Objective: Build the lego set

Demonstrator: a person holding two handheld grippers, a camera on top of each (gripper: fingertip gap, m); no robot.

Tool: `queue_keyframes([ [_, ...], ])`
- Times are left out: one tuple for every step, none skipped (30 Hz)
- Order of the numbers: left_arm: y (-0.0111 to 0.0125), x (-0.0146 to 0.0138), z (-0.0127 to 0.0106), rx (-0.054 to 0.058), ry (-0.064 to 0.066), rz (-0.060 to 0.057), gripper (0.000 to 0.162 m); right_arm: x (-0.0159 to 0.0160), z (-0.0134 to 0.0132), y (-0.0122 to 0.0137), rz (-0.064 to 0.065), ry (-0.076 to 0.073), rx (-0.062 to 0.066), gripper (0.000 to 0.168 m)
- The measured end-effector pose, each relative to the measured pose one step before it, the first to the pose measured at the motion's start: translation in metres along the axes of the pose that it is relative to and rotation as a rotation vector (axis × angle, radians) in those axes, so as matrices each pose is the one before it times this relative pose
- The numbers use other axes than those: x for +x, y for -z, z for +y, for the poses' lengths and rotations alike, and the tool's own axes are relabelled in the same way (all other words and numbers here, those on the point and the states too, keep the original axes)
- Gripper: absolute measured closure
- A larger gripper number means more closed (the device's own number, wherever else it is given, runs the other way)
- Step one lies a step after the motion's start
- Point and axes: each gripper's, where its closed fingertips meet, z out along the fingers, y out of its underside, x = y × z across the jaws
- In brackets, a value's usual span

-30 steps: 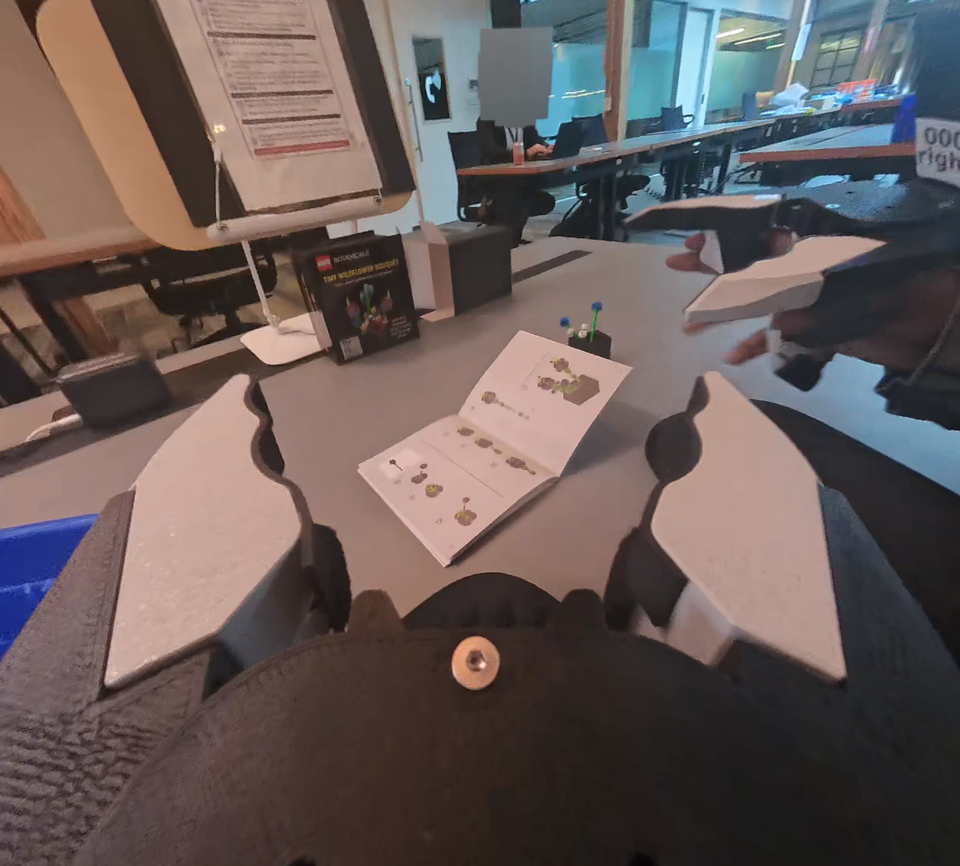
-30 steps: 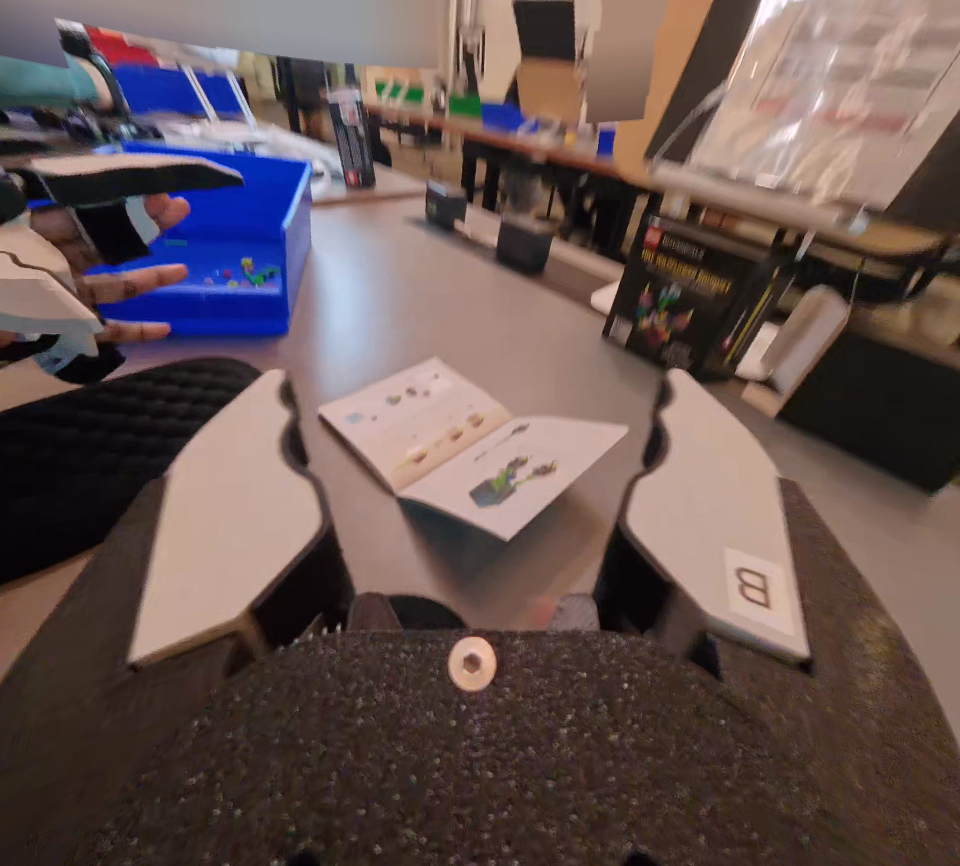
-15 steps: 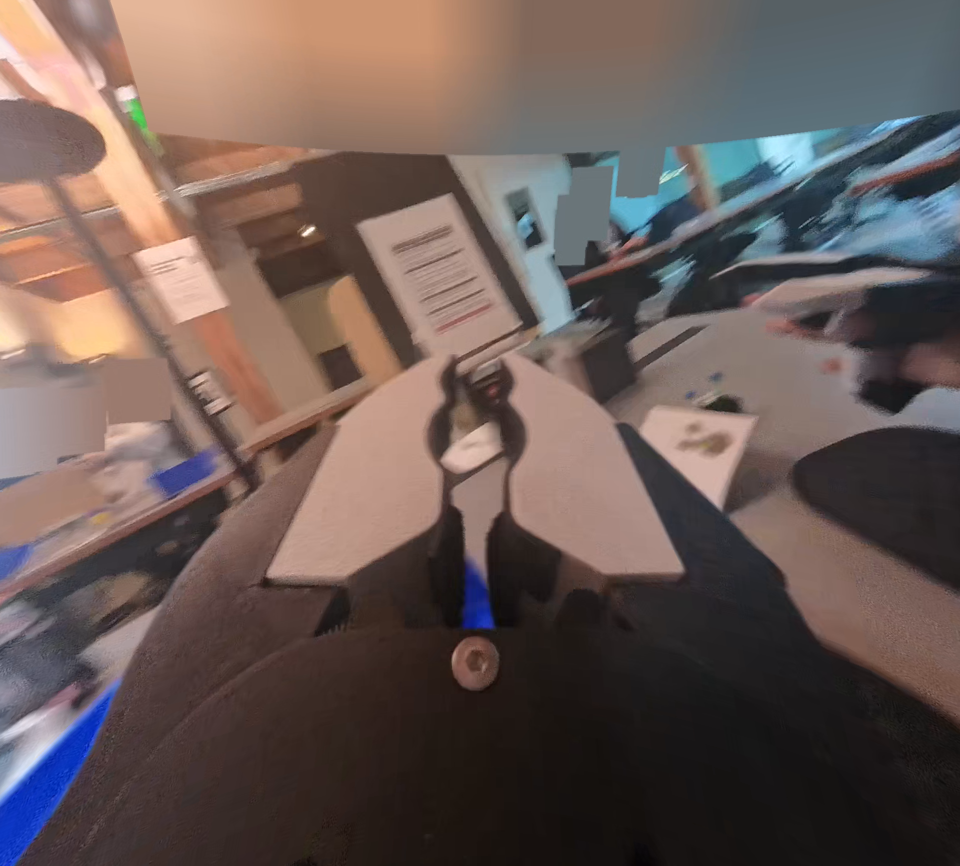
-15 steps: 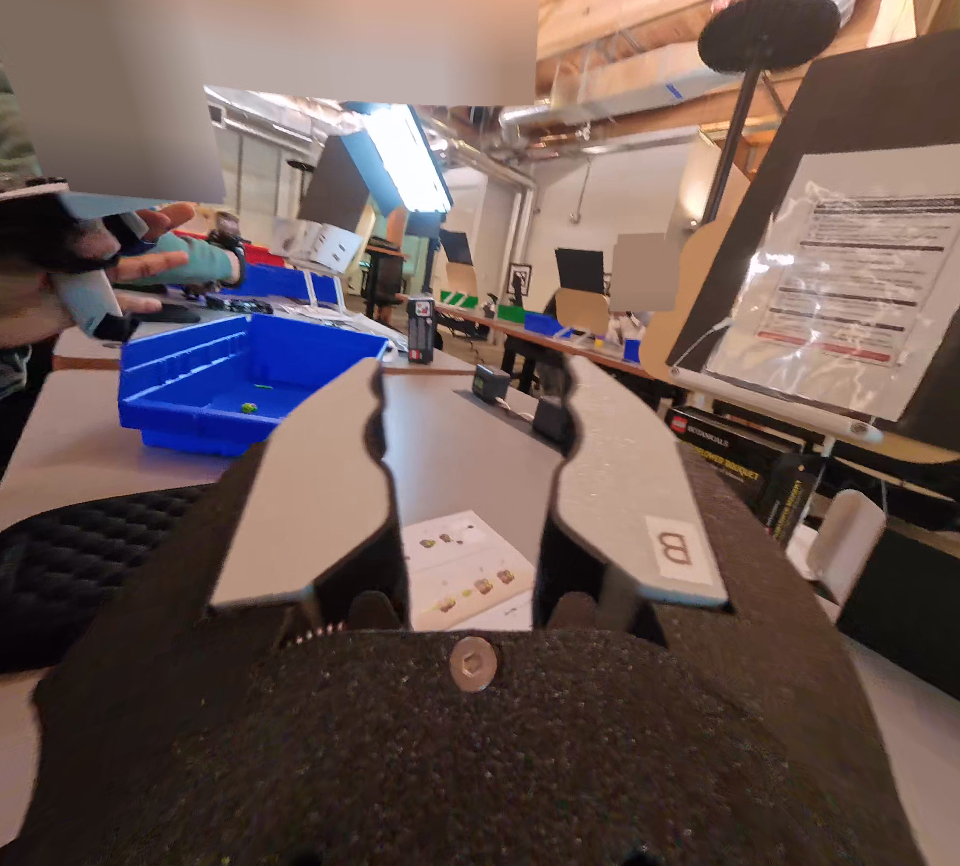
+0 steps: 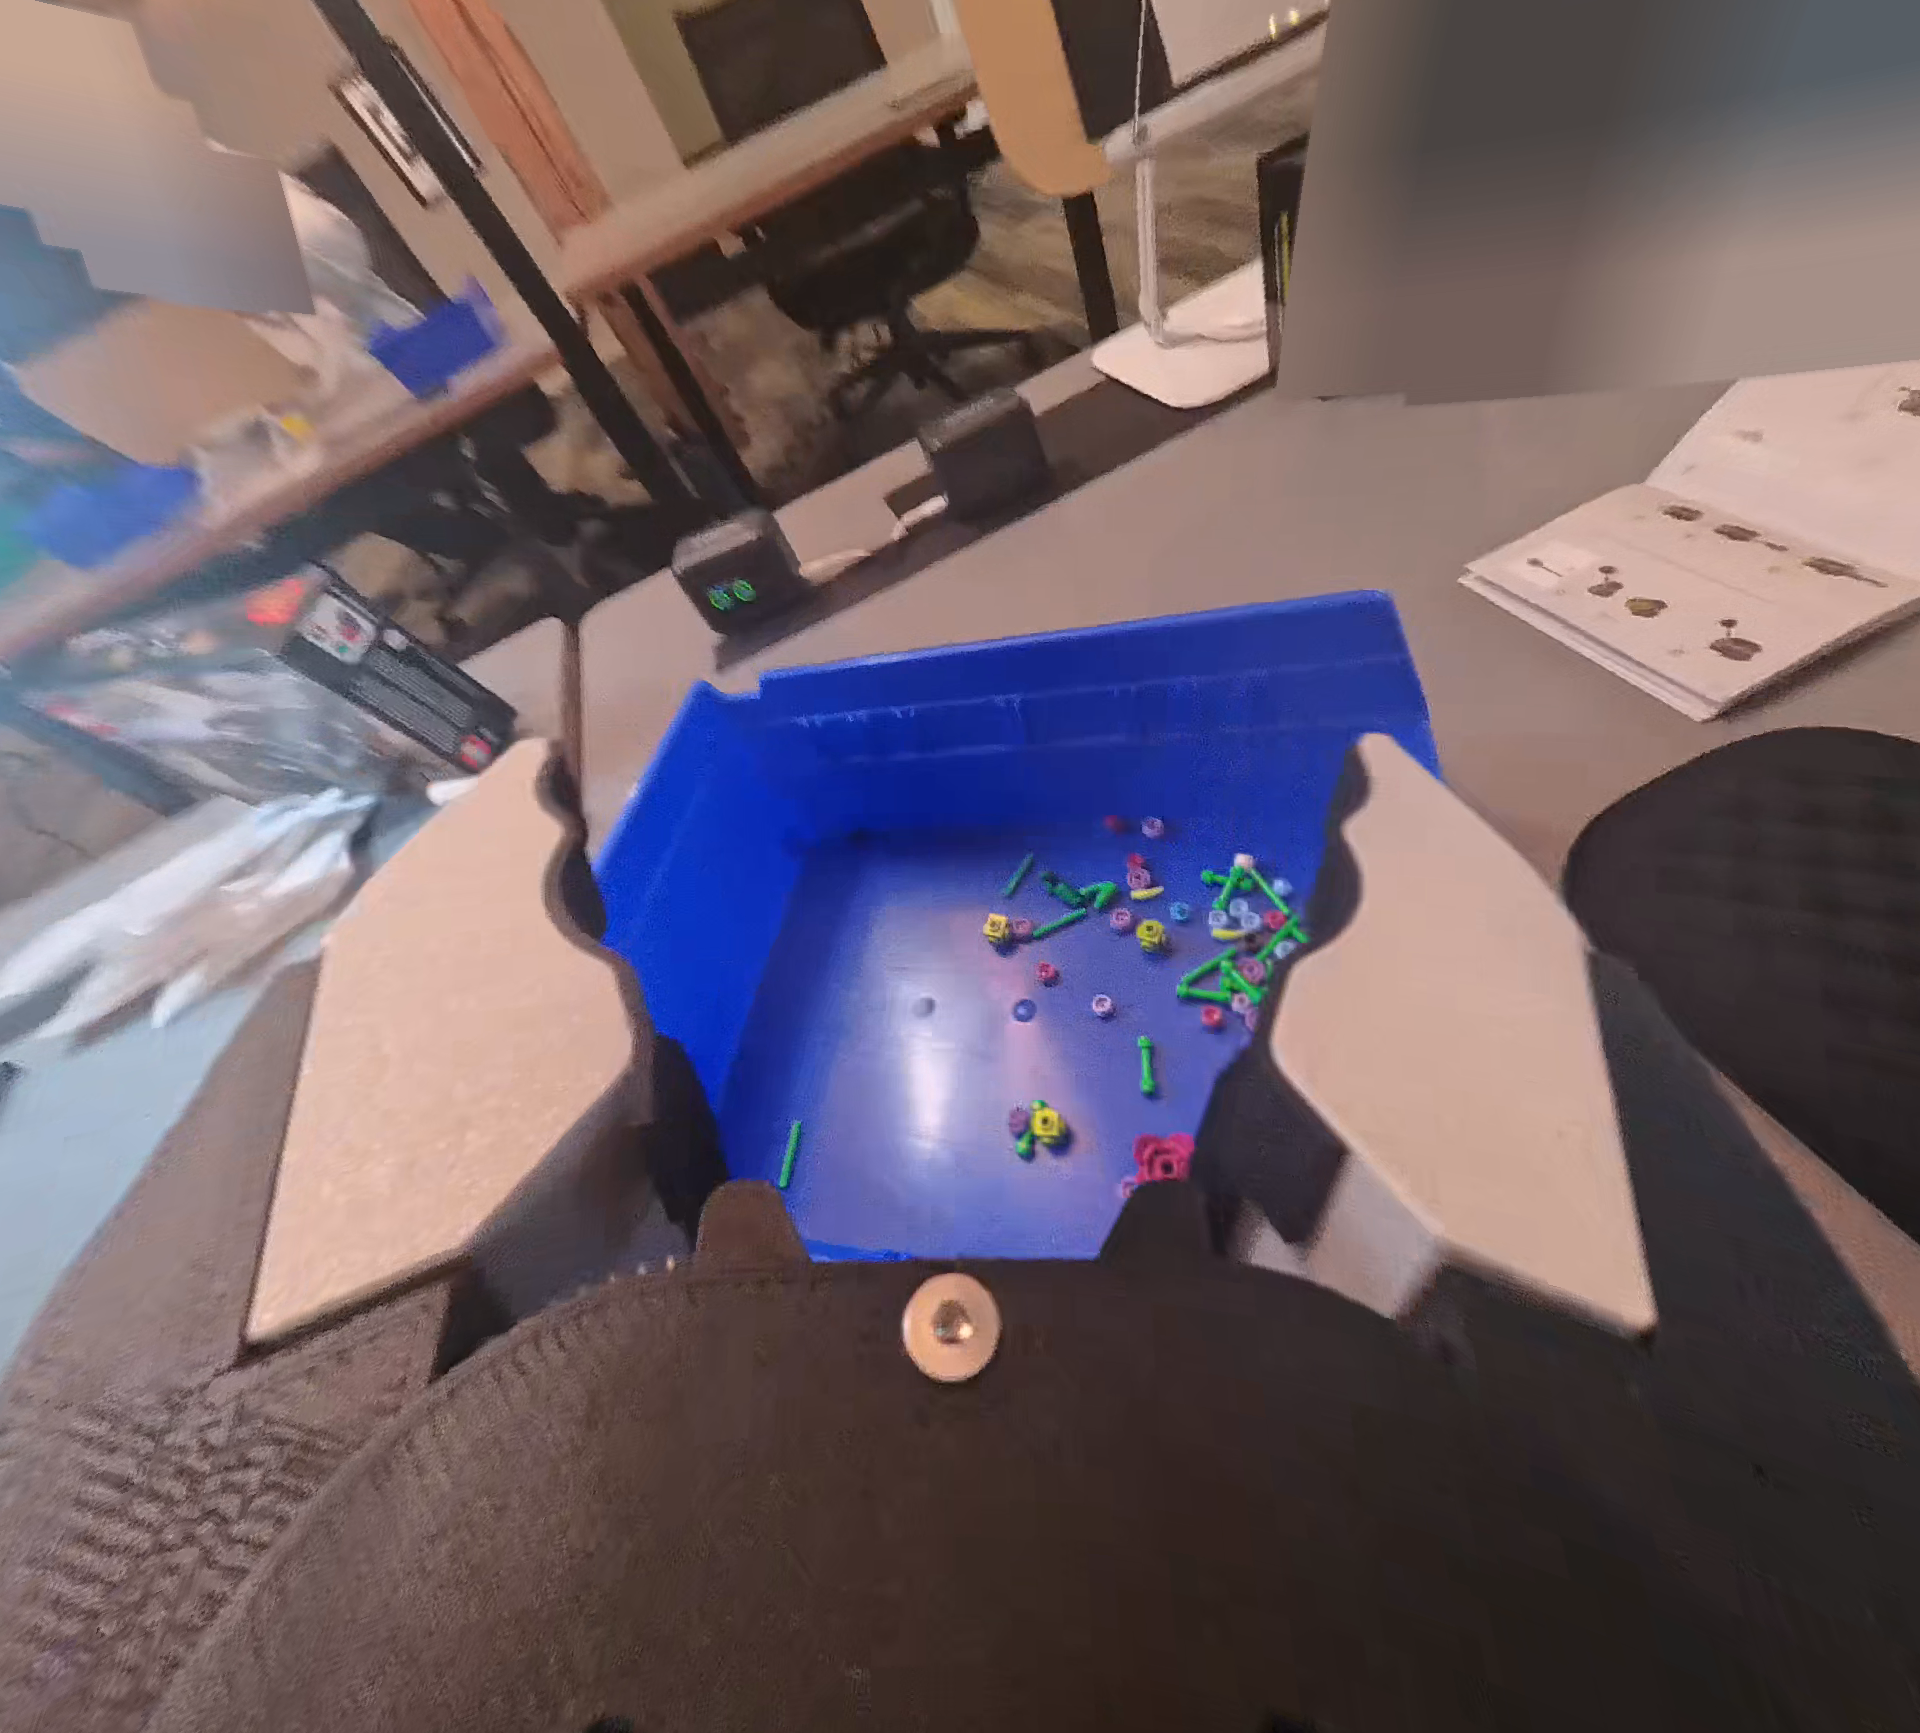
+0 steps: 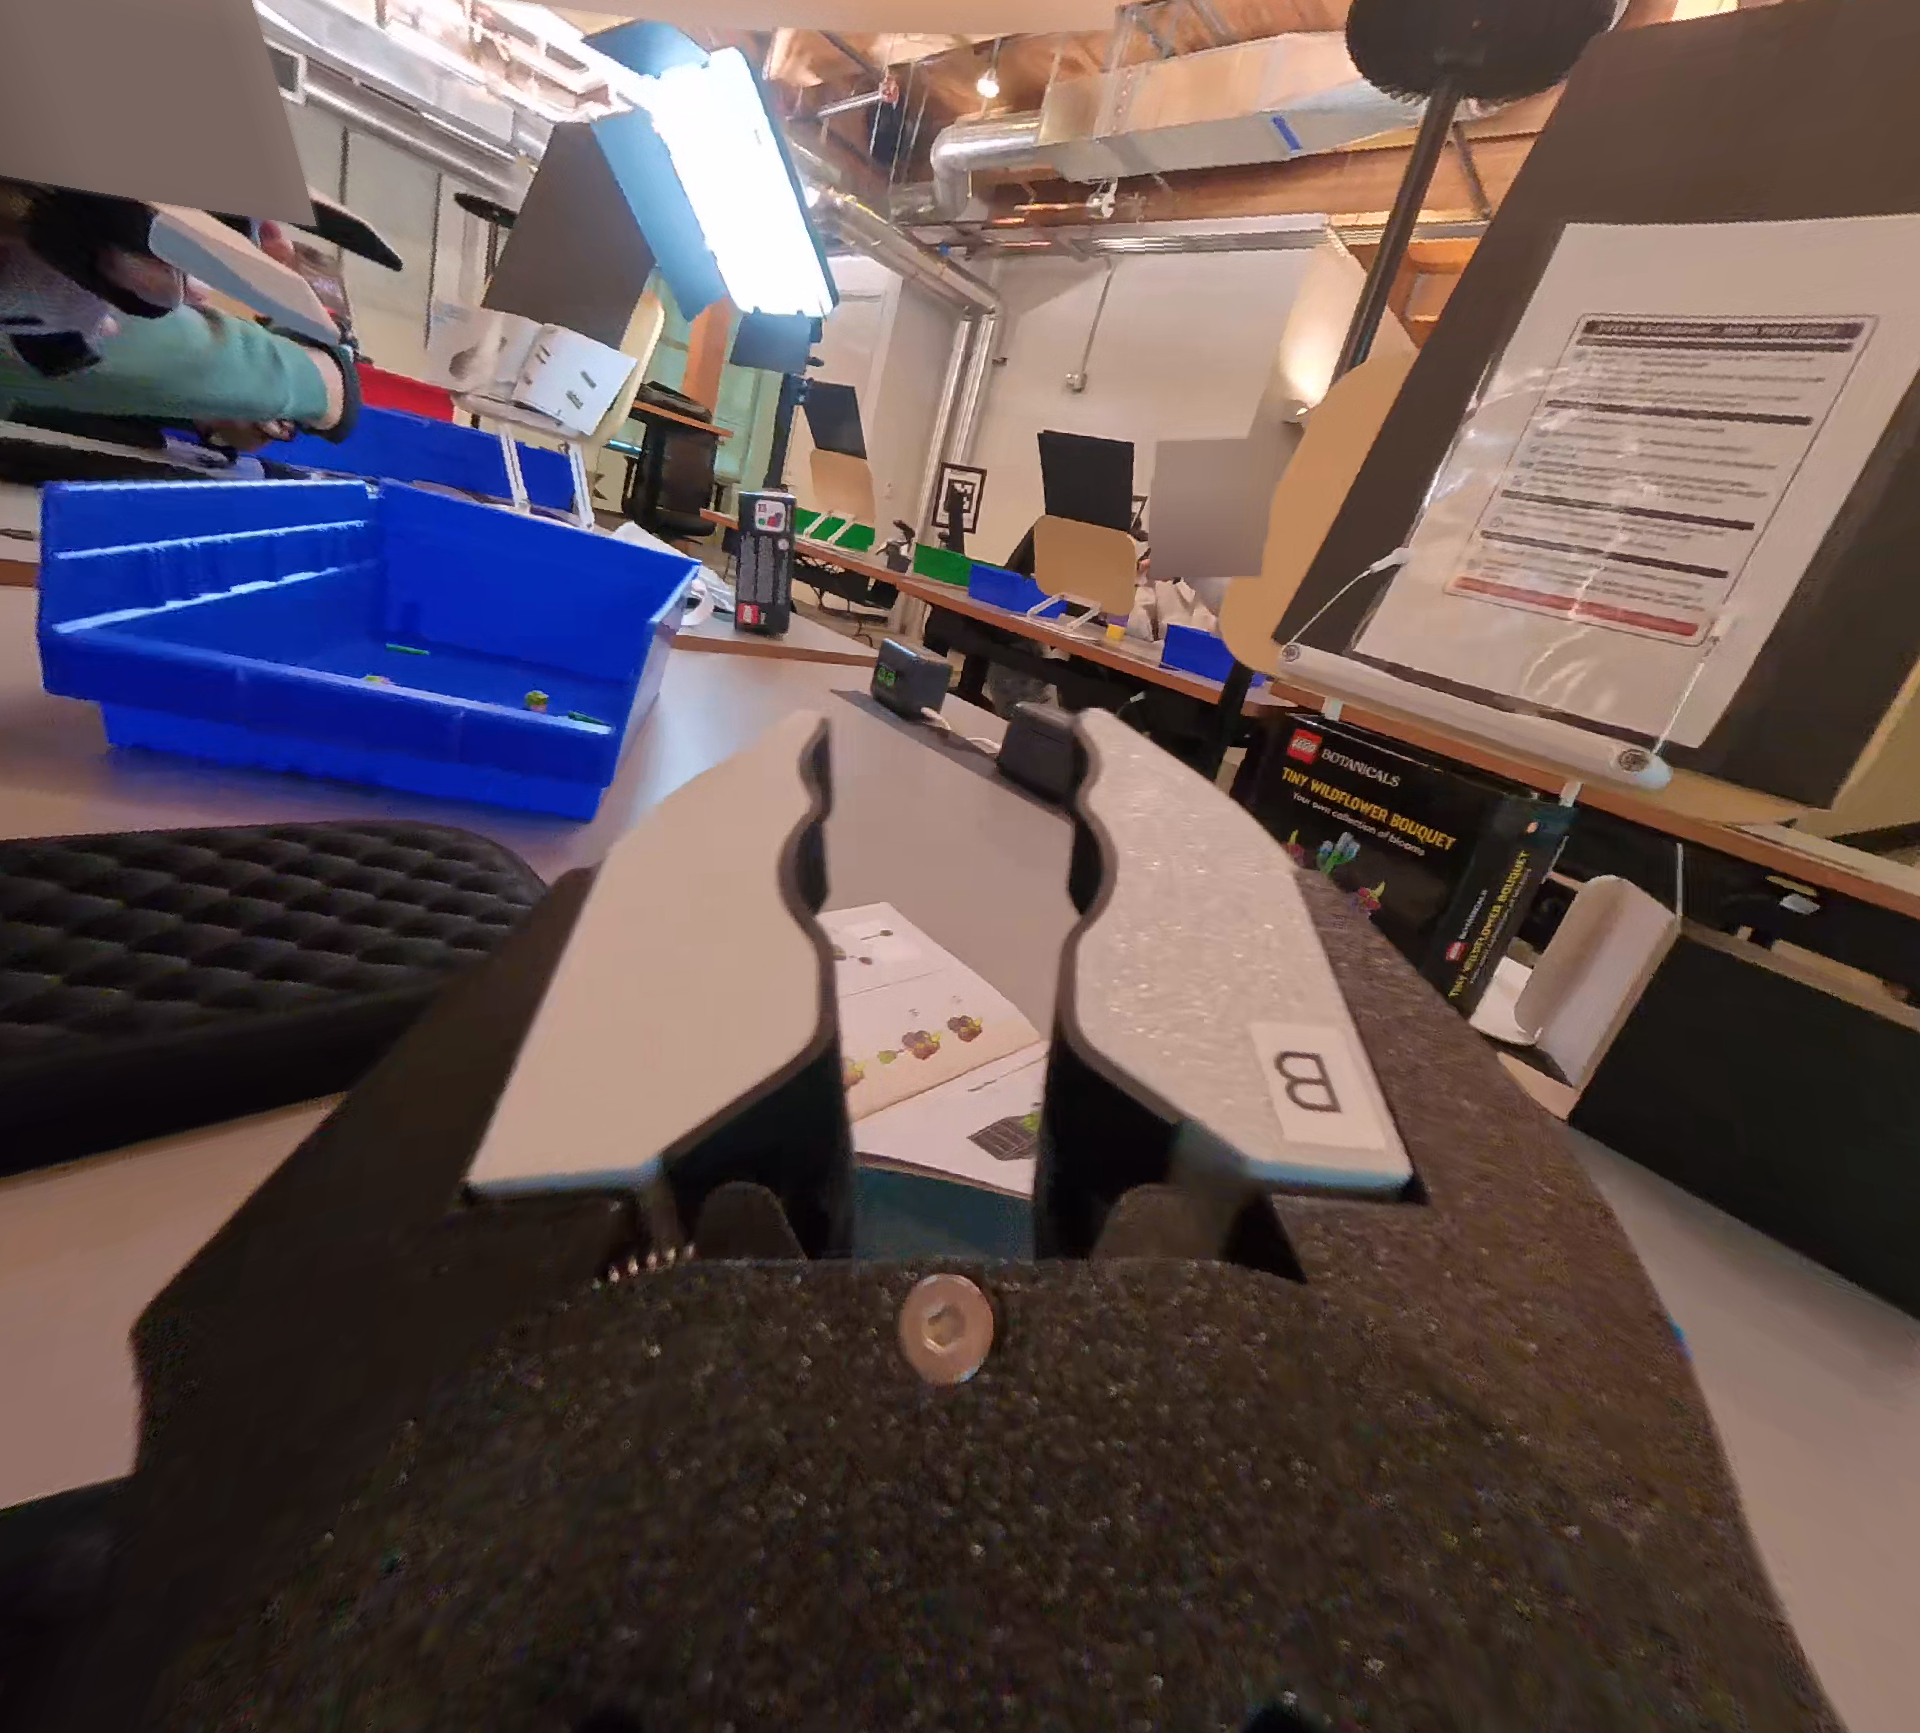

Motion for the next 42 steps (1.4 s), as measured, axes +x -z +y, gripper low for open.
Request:
queue_keyframes([
  [-0.00530, 0.00008, 0.00452, -0.0226, 0.0039, 0.0160, 0.023, 0.00122, 0.00007, -0.00112, 0.0123, 0.0045, 0.0070, 0.115],
  [-0.00460, 0.00117, 0.00354, -0.0158, -0.0134, 0.0188, 0.019, 0.00426, 0.00001, -0.00077, 0.0284, -0.0052, 0.0134, 0.098],
  [-0.00419, 0.00122, 0.00309, -0.0145, -0.0160, 0.0186, 0.018, 0.00528, -0.00008, -0.00037, 0.0331, -0.0120, 0.0146, 0.078],
  [-0.00356, 0.00269, 0.00205, -0.0076, -0.0151, 0.0293, 0.019, 0.00388, -0.00033, 0.00000, 0.0200, -0.0155, 0.0102, 0.066],
  [-0.00281, 0.00344, 0.00024, 0.0017, -0.0101, 0.0339, 0.026, 0.00243, -0.00025, 0.00011, 0.0120, -0.0109, 0.0051, 0.059],
  [-0.00209, 0.00422, -0.00101, 0.0062, -0.0033, 0.0387, 0.034, 0.00154, -0.00029, 0.00030, 0.0096, -0.0021, 0.0037, 0.053],
  [-0.00209, 0.00402, -0.00144, 0.0041, 0.0006, 0.0365, 0.039, 0.00012, -0.00033, 0.00019, 0.0041, 0.0037, 0.0035, 0.050],
  [-0.00251, 0.00248, -0.00111, 0.0005, 0.0030, 0.0264, 0.041, -0.00102, -0.00011, -0.00007, -0.0043, 0.0046, 0.0012, 0.050],
  [-0.00318, 0.00070, -0.00022, -0.0050, 0.0038, 0.0113, 0.040, -0.00072, 0.00017, -0.00027, -0.0029, 0.0033, 0.0002, 0.050],
  [-0.00406, -0.00131, 0.00121, -0.0115, -0.0008, -0.0056, 0.037, -0.00003, 0.00004, -0.00017, 0.0008, 0.0010, 0.0013, 0.050],
  [-0.00449, -0.00235, 0.00253, -0.0168, -0.0137, -0.0160, 0.035, 0.00021, 0.00008, -0.00012, 0.0008, -0.0018, 0.0015, 0.050],
  [-0.00474, -0.00299, 0.00209, -0.0092, -0.0208, -0.0276, 0.036, 0.00067, -0.00032, 0.00025, 0.0029, -0.0038, 0.0028, 0.050],
  [-0.00469, -0.00102, 0.00162, -0.0035, -0.0217, -0.0190, 0.036, 0.00078, -0.00027, 0.00046, 0.0035, -0.0041, 0.0034, 0.050],
  [-0.00433, 0.00234, 0.00162, -0.0034, -0.0112, 0.0045, 0.036, 0.00022, 0.00013, 0.00004, -0.0005, -0.0031, 0.0004, 0.051],
  [-0.00412, 0.00333, 0.00178, -0.0083, 0.0038, 0.0159, 0.036, -0.00028, 0.00059, -0.00029, -0.0020, -0.0002, -0.0030, 0.051],
  [-0.00374, 0.00317, 0.00241, -0.0165, 0.0048, 0.0200, 0.036, -0.00083, 0.00100, -0.00046, -0.0042, 0.0027, -0.0050, 0.052],
  [-0.00322, 0.00251, 0.00260, -0.0181, -0.0014, 0.0185, 0.035, -0.00122, 0.00105, -0.00059, -0.0057, 0.0051, -0.0062, 0.052],
  [-0.00302, 0.00247, 0.00299, -0.0214, -0.0068, 0.0209, 0.036, -0.00133, 0.00081, -0.00058, -0.0065, 0.0056, -0.0048, 0.052],
  [-0.00306, 0.00341, 0.00444, -0.0322, -0.0070, 0.0300, 0.035, -0.00063, 0.00063, -0.00045, -0.0024, 0.0039, -0.0037, 0.052],
  [-0.00337, 0.00425, 0.00626, -0.0456, -0.0012, 0.0375, 0.037, -0.00047, 0.00057, -0.00027, -0.0032, 0.0008, -0.0024, 0.053],
  [-0.00352, 0.00418, 0.00713, -0.0537, 0.0039, 0.0404, 0.040, -0.00010, 0.00051, -0.00027, -0.0019, -0.0025, -0.0014, 0.053],
  [-0.00355, 0.00456, 0.00641, -0.0469, 0.0116, 0.0462, 0.049, 0.00049, 0.00023, -0.00008, 0.0009, -0.0041, -0.0003, 0.053],
  [-0.00374, 0.00352, 0.00358, -0.0263, 0.0203, 0.0414, 0.055, 0.00027, 0.00033, -0.00010, -0.0002, -0.0032, -0.0004, 0.054],
  [-0.00357, 0.00342, 0.00183, -0.0140, 0.0201, 0.0428, 0.062, -0.00021, 0.00038, -0.00014, -0.0024, -0.0011, -0.0011, 0.054],
  [-0.00312, 0.00283, 0.00325, -0.0260, 0.0129, 0.0386, 0.067, -0.00041, 0.00049, -0.00025, -0.0033, 0.0000, -0.0018, 0.054],
  [-0.00257, -0.00015, 0.00411, -0.0370, -0.0001, 0.0151, 0.069, -0.00057, 0.00048, -0.00036, -0.0031, 0.0007, -0.0025, 0.055],
  [-0.00219, -0.00229, 0.00254, -0.0231, -0.0120, -0.0042, 0.070, -0.00034, 0.00042, -0.00018, -0.0020, 0.0008, -0.0025, 0.055],
  [-0.00188, -0.00146, 0.00097, -0.0116, -0.0138, -0.0013, 0.070, -0.00013, 0.00012, -0.00008, -0.0014, -0.0001, -0.0005, 0.055],
  [-0.00139, -0.00059, 0.00047, -0.0094, -0.0053, 0.0049, 0.071, 0.00008, 0.00008, -0.00004, 0.0002, -0.0018, -0.0002, 0.055],
  [-0.00104, -0.00056, -0.00004, -0.0078, 0.0020, 0.0050, 0.071, 0.00042, 0.00014, -0.00012, 0.0011, -0.0028, -0.0006, 0.056],
  [-0.00072, -0.00026, 0.00011, -0.0079, 0.0008, 0.0056, 0.071, 0.00040, 0.00020, 0.00000, 0.0011, -0.0032, -0.0006, 0.056],
  [-0.00049, -0.00082, 0.00018, -0.0073, -0.0006, 0.0014, 0.071, 0.00034, 0.00011, -0.00011, 0.0009, -0.0022, 0.0001, 0.056],
  [-0.00053, -0.00083, 0.00031, -0.0058, -0.0008, -0.0012, 0.071, 0.00003, -0.00008, 0.00004, -0.0004, -0.0009, -0.0001, 0.057],
  [-0.00058, -0.00026, 0.00027, -0.0051, -0.0021, 0.0004, 0.071, 0.00008, 0.00001, -0.00014, 0.0005, -0.0006, 0.0004, 0.057],
  [-0.00075, 0.00066, 0.00057, -0.0045, -0.0029, 0.0035, 0.071, -0.00018, 0.00020, -0.00005, -0.0014, -0.0005, -0.0004, 0.057],
  [-0.00094, 0.00141, 0.00073, -0.0050, -0.0041, 0.0066, 0.071, -0.00031, 0.00031, -0.00018, -0.0024, 0.0003, -0.0016, 0.057],
  [-0.00106, 0.00082, 0.00092, -0.0054, -0.0018, 0.0013, 0.071, -0.00027, -0.00011, -0.00006, -0.0010, 0.0007, -0.0001, 0.057],
  [-0.00094, -0.00029, 0.00079, -0.0042, 0.0012, -0.0058, 0.071, -0.00037, 0.00008, -0.00010, -0.0013, 0.0011, 0.0000, 0.058],
  [-0.00058, -0.00004, 0.00119, -0.0075, -0.0012, -0.0035, 0.071, -0.00038, 0.00026, -0.00013, -0.0021, 0.0013, -0.0016, 0.058],
  [-0.00022, -0.00015, 0.00111, -0.0057, -0.0044, -0.0027, 0.071, -0.00037, 0.00036, -0.00022, -0.0021, 0.0006, -0.0020, 0.059],
  [0.00000, -0.00018, 0.00078, -0.0028, -0.0015, -0.0009, 0.071, -0.00024, 0.00021, -0.00028, -0.0014, 0.0007, -0.0016, 0.059],
  [0.00018, -0.00078, -0.00012, 0.0020, 0.0053, -0.0029, 0.071, -0.00041, 0.00041, -0.00025, -0.0019, 0.0014, -0.0024, 0.059],
])
